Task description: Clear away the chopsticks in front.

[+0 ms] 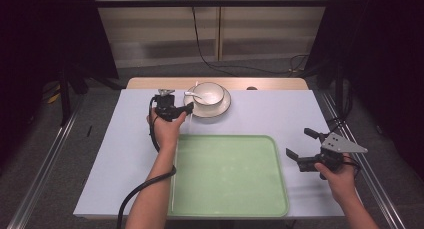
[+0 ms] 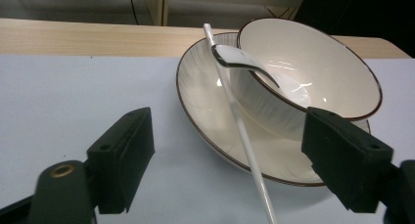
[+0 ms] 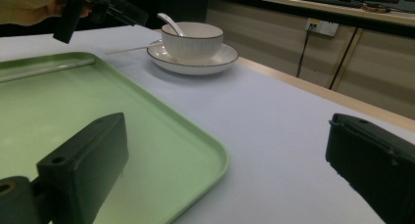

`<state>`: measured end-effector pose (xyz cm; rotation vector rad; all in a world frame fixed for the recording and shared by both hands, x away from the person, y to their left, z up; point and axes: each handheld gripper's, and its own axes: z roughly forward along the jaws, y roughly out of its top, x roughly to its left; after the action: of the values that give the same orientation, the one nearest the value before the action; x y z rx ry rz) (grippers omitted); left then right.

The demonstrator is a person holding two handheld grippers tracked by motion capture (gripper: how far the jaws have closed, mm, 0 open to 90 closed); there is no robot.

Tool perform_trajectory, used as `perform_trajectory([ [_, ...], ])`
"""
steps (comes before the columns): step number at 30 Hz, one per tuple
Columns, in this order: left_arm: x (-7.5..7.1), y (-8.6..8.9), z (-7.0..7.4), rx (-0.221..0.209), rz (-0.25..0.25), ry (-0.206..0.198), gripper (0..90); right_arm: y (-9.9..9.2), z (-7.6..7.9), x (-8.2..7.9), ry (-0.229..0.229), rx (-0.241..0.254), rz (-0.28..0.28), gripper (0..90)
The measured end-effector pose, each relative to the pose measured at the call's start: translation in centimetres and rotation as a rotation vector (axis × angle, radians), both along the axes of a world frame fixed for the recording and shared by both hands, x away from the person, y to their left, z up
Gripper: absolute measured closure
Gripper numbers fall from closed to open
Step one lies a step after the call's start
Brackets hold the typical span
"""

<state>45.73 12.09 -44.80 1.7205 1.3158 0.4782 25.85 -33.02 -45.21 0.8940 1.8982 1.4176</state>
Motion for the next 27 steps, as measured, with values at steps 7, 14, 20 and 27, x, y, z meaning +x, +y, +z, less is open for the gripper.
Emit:
perform_trajectory([
  [7,0.9,-0.2,-0.4,0.009,-0.014,0.033,30.8,-0.1,0.0,0.0,-0.002,-0.003,0.006,1.6],
  [14,1.6,-0.9,-0.6,0.037,-0.043,0.049,41.9,-0.1,-0.1,0.1,-0.001,-0.004,0.01,1.7],
  [20,2.1,-1.2,-0.9,0.052,-0.044,0.069,51.1,-0.1,-0.1,0.1,0.003,-0.004,0.009,1.7],
  [27,2.4,-1.3,-0.9,0.064,-0.071,0.081,59.9,-0.2,-0.2,0.1,0.003,-0.001,0.007,1.7],
])
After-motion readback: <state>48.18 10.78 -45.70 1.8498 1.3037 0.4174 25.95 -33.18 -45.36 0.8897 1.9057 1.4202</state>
